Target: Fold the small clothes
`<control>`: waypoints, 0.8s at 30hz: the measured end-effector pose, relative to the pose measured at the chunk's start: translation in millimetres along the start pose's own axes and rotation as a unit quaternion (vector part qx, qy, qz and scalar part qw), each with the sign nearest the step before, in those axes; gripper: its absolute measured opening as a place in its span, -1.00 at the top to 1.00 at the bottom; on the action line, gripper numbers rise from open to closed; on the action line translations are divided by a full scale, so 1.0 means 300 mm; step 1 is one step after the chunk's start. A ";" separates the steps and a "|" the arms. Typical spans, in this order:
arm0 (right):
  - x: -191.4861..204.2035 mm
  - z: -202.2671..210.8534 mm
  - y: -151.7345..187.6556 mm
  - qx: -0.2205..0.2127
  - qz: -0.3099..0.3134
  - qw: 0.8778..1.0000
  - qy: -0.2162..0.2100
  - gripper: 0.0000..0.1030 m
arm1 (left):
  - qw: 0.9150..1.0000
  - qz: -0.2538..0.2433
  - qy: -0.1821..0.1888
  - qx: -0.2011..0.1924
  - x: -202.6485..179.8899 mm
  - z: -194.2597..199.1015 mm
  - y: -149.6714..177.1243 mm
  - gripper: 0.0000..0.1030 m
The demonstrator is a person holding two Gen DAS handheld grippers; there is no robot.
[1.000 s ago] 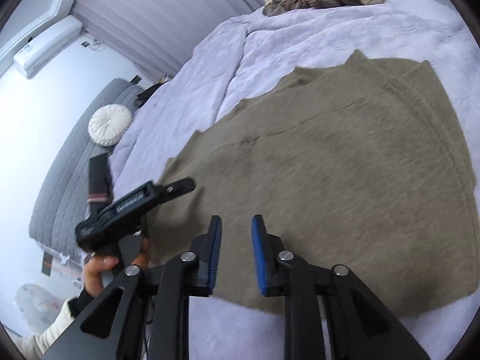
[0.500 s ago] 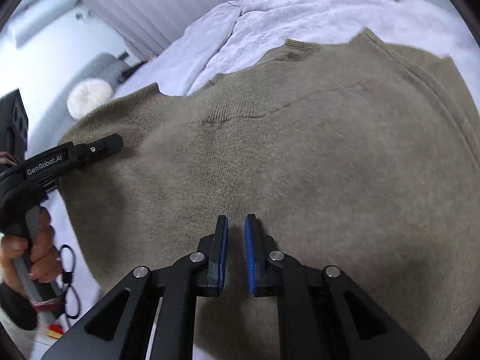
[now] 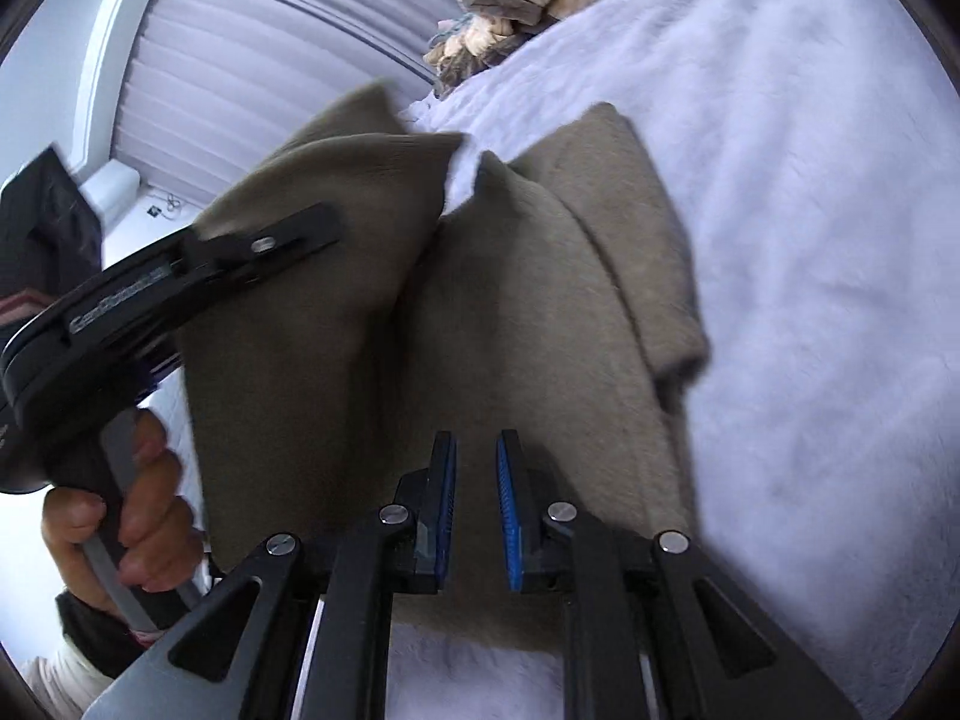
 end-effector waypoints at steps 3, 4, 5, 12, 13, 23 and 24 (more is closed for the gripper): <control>-0.058 -0.019 -0.016 0.002 -0.028 0.999 -0.022 0.73 | 0.999 -0.016 -0.004 0.041 -0.074 -0.100 0.030 0.59; -0.067 -0.021 -0.019 0.000 -0.034 0.999 -0.026 0.74 | 0.999 -0.019 -0.010 0.043 -0.084 -0.108 0.036 0.56; -0.073 -0.022 -0.020 -0.002 -0.035 0.999 -0.029 0.74 | 0.999 -0.024 -0.016 0.040 -0.091 -0.102 0.039 0.49; -0.094 -0.036 -0.032 -0.006 -0.044 0.998 -0.053 0.74 | 0.999 -0.041 0.017 -0.028 -0.124 0.053 -0.019 -0.42; -0.099 -0.030 -0.031 -0.007 -0.046 0.997 -0.057 0.73 | 0.999 -0.034 0.016 -0.037 -0.111 0.080 -0.018 -0.42; -0.117 -0.001 -0.148 0.001 -0.160 0.964 -0.215 -0.36 | 0.991 0.110 -0.064 -0.034 0.299 0.152 0.198 -0.42; -0.095 -0.026 -0.167 0.016 -0.151 0.968 -0.201 -0.36 | 0.990 0.127 -0.064 -0.019 0.336 0.128 0.234 -0.42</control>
Point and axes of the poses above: each gripper's, at about its wrist camera, not at the fingertips, and z roughly against the way its jaws point, x to its left, y to its underside, the point moved 4 cm from there along -z, roughly the way its jaws point, and after that the axes turned 11 degrees about -z, right-handed, at the moved point
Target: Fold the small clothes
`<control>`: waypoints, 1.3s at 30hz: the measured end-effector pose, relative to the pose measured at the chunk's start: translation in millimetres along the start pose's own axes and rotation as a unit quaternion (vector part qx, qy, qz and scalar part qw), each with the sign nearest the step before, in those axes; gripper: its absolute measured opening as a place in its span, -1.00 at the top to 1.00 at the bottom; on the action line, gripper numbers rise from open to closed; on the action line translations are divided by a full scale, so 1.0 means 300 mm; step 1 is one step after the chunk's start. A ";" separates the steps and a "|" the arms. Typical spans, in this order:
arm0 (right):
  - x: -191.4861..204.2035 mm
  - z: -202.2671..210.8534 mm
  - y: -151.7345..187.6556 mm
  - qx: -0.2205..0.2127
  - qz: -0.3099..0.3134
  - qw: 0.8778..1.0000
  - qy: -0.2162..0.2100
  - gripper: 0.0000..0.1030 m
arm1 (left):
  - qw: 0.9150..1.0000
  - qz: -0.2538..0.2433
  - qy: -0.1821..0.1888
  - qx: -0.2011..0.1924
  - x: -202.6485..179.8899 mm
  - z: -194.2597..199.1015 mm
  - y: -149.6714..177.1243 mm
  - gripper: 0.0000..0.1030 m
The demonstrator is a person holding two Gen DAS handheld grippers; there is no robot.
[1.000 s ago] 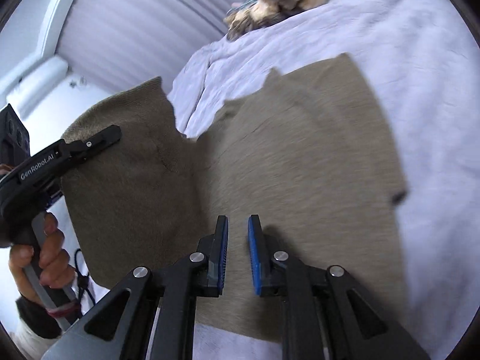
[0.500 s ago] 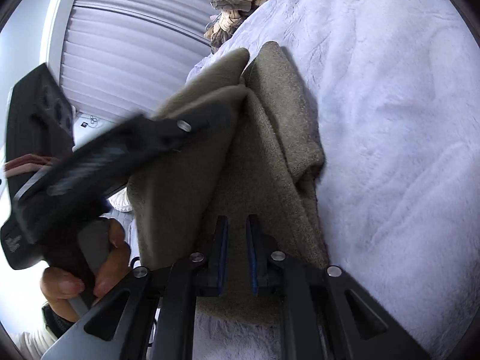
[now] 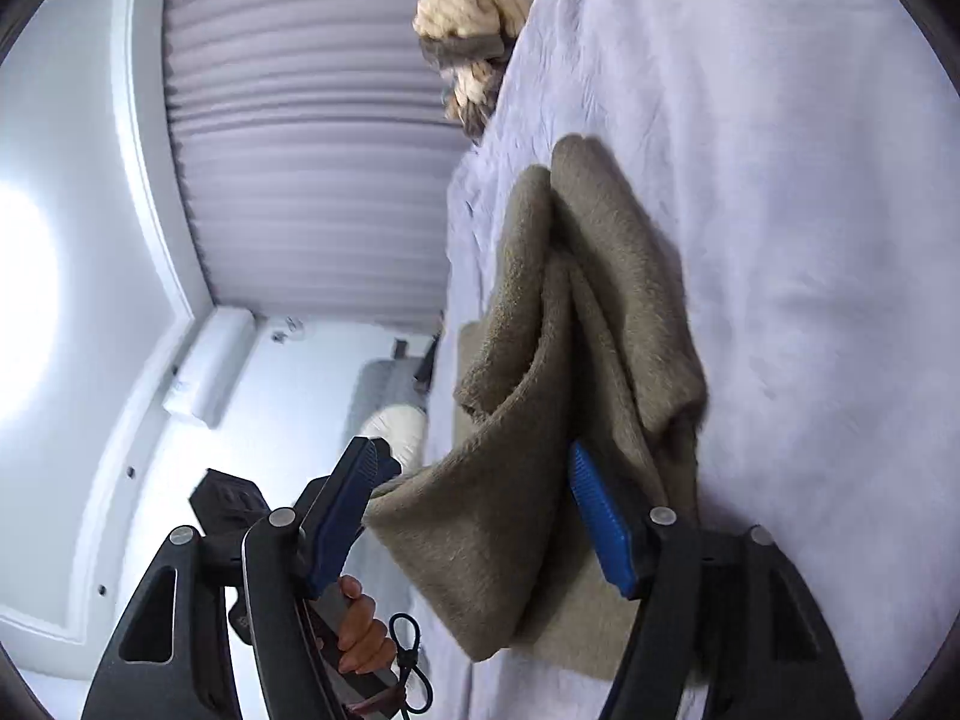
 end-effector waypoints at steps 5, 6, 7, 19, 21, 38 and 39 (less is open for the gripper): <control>0.065 -0.139 -0.093 0.024 0.026 0.997 0.070 0.02 | 0.999 0.037 -0.002 0.035 0.079 -0.100 0.106 -0.42; 0.083 -0.171 -0.110 0.027 0.041 0.994 0.097 0.34 | 0.999 0.043 -0.001 0.033 0.083 -0.104 0.112 -0.42; 0.094 -0.192 -0.129 0.026 0.062 0.990 0.124 0.57 | 0.998 0.047 0.001 0.032 0.083 -0.103 0.115 -0.42; -0.006 -0.065 -0.154 -0.033 0.094 0.981 0.168 0.60 | 0.999 0.015 0.024 0.034 -0.032 -0.118 0.131 -0.61; 0.018 -0.057 -0.156 -0.038 0.097 0.977 0.185 0.51 | 0.999 0.024 0.024 0.036 -0.018 -0.100 0.138 -0.61; 0.392 -0.010 0.181 -0.018 0.303 0.919 0.251 -0.11 | 0.994 -0.092 0.006 0.057 -0.149 -0.001 0.257 -0.61; 0.371 0.010 0.192 -0.040 0.298 0.911 0.284 -0.20 | 0.995 -0.084 0.011 0.058 -0.146 0.002 0.265 -0.61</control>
Point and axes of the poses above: each gripper's, at about its wrist camera, not at the fingertips, and z roughly against the way its jaws point, x to its left, y to its underside, the point moved 4 cm from there along -z, roughly the way its jaws point, and after that the axes turned 11 degrees about -z, right-handed, at the moved point
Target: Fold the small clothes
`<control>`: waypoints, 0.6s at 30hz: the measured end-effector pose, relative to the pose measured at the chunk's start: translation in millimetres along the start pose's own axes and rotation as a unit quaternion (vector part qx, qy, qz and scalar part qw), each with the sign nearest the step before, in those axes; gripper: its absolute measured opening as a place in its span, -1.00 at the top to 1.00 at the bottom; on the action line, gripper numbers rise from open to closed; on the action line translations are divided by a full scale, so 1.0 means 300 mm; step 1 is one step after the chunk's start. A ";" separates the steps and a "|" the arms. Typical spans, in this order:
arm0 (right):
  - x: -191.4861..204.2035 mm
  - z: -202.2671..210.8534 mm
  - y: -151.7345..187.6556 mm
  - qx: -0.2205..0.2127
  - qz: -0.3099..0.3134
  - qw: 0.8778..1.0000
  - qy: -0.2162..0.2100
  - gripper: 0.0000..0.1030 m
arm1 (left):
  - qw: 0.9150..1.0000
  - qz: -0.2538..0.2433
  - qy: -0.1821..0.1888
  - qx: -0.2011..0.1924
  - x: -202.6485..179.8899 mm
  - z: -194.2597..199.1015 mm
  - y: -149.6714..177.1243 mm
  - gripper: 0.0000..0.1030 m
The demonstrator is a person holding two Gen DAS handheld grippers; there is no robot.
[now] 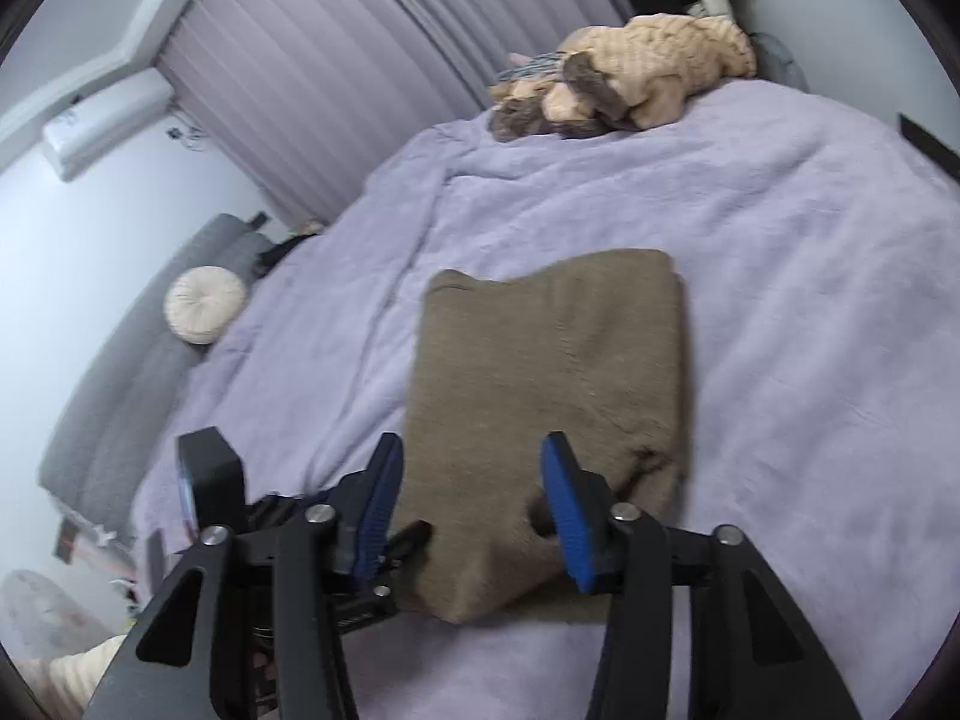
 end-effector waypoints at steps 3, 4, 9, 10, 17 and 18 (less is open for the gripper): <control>-0.123 0.040 0.091 0.005 -0.086 0.996 0.009 -0.28 | 1.000 0.024 0.018 0.001 0.021 0.005 0.018 -0.61; -0.162 0.035 0.117 0.018 -0.113 0.993 0.005 -0.28 | 0.999 0.032 0.023 0.003 0.024 0.005 0.020 -0.61; -0.185 -0.062 0.118 0.054 -0.161 0.985 -0.028 -0.28 | 0.998 0.053 0.025 0.008 0.012 0.007 0.018 -0.61; -0.159 -0.081 0.103 0.052 -0.157 0.985 -0.038 -0.28 | 0.998 0.051 0.023 0.006 0.006 0.013 0.016 -0.61; -0.238 -0.094 0.146 0.026 -0.152 0.988 0.030 0.72 | 0.997 0.067 0.024 0.011 0.046 -0.009 0.059 -0.61; -0.290 -0.082 0.178 0.034 -0.166 0.985 0.039 0.72 | 0.997 0.075 0.034 0.013 0.056 -0.016 0.069 -0.61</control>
Point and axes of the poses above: each gripper's, at about its wrist camera, not at the fingertips, and z roughly against the way its jaws point, x to its left, y to its underside, the point moved 4 cm from there along -z, roughly the way its jaws point, and after that the axes turned 11 degrees about -z, right-handed, at the moved point
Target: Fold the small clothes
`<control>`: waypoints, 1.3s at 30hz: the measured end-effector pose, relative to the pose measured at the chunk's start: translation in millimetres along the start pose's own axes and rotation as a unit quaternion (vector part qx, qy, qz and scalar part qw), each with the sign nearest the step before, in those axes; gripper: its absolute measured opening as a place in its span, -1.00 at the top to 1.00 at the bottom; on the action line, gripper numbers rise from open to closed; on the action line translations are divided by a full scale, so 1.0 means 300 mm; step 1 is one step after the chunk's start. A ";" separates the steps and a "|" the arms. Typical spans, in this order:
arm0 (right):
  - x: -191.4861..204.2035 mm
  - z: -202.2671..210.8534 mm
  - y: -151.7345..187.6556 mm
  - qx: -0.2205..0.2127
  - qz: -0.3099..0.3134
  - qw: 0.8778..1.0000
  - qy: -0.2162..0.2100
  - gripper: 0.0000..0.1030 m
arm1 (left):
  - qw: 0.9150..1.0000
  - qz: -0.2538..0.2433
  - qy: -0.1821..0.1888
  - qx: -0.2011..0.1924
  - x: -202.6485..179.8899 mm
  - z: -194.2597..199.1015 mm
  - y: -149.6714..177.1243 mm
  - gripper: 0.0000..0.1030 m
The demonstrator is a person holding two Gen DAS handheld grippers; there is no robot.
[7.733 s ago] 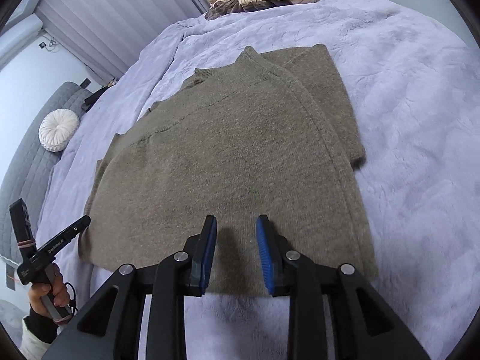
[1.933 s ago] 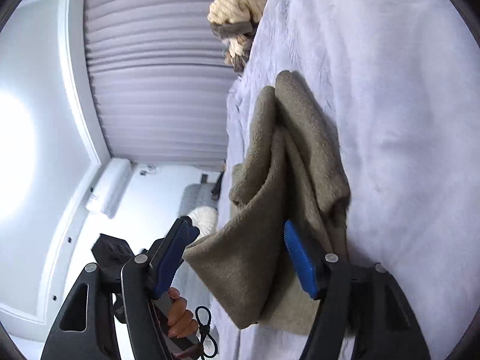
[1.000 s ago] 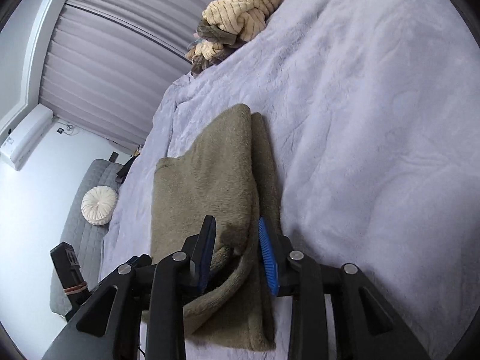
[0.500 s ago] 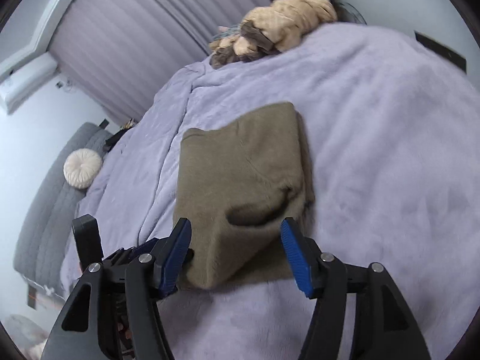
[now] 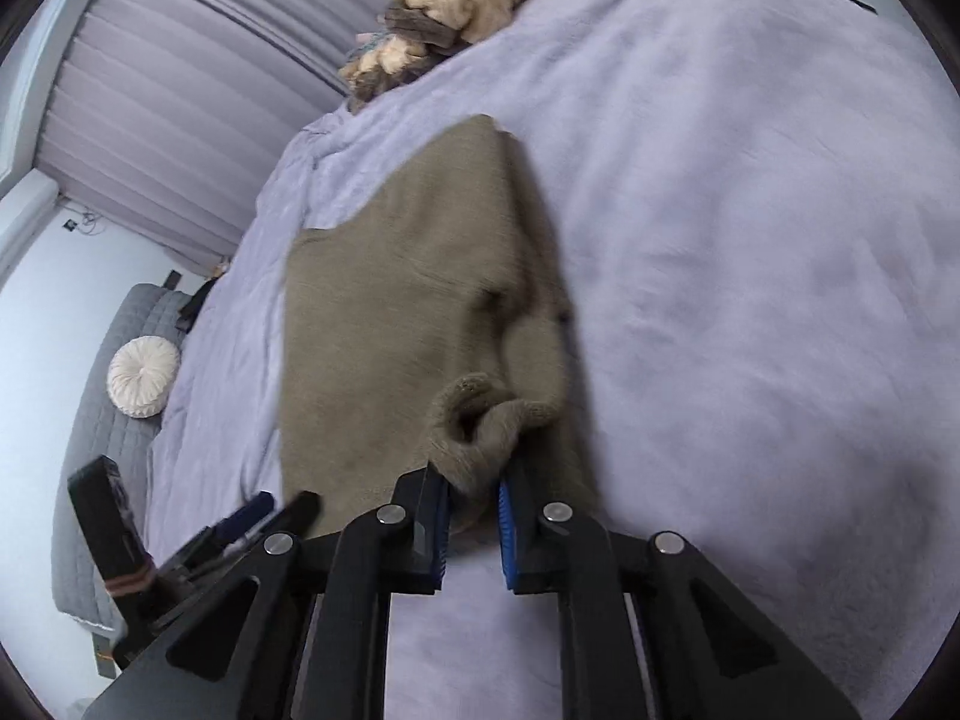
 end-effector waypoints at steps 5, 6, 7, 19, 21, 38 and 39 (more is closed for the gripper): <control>-0.144 0.058 0.044 0.020 -0.067 0.997 -0.033 0.67 | 1.000 0.014 0.000 0.004 0.016 0.015 0.016 -0.61; -0.137 0.078 0.041 0.011 -0.062 0.998 -0.028 0.65 | 1.000 0.012 -0.006 0.002 0.015 0.025 0.015 -0.61; -0.129 0.096 0.038 0.002 -0.056 0.998 -0.024 0.55 | 1.000 0.008 -0.012 0.000 0.015 0.037 0.012 -0.61; 0.159 0.108 -0.024 -0.030 0.110 0.993 0.007 0.55 | 0.999 0.028 -0.021 -0.019 0.004 0.063 -0.058 -0.61; 0.176 0.046 -0.039 -0.017 0.131 0.991 0.034 0.55 | 0.999 0.032 -0.025 -0.026 0.015 0.060 -0.078 -0.61; -0.042 0.084 -0.134 -0.062 0.032 0.993 0.098 0.46 | 0.999 0.042 -0.022 -0.006 0.044 0.004 -0.038 -0.61; -0.046 0.104 -0.132 -0.061 0.026 0.994 0.089 0.46 | 0.999 0.043 -0.020 -0.006 0.044 0.004 -0.036 -0.61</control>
Point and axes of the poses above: each gripper's, at about its wrist camera, not at the fingertips, and z roughly against the way its jaws point, x to its left, y to its underside, the point moved 4 cm from there along -z, roughly the way its jaws point, and after that the axes turned 11 degrees about -z, right-handed, at the moved point
